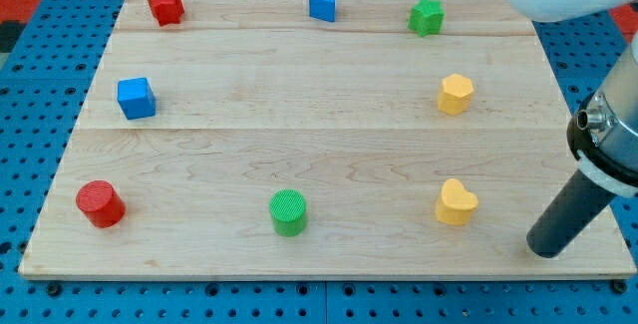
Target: Place your arm to the top of the green star
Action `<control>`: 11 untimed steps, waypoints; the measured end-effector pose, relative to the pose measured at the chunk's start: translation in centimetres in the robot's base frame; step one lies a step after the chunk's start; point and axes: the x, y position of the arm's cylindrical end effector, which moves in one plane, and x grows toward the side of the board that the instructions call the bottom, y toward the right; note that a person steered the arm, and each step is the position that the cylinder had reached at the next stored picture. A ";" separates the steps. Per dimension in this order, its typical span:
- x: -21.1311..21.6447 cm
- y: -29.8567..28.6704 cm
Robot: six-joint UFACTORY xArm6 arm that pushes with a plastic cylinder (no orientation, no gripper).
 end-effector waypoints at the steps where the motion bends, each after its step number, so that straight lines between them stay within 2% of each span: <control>1: 0.1 0.0; 8: 0.6 -0.1; 10: -2.2 0.0; 11: -2.3 0.0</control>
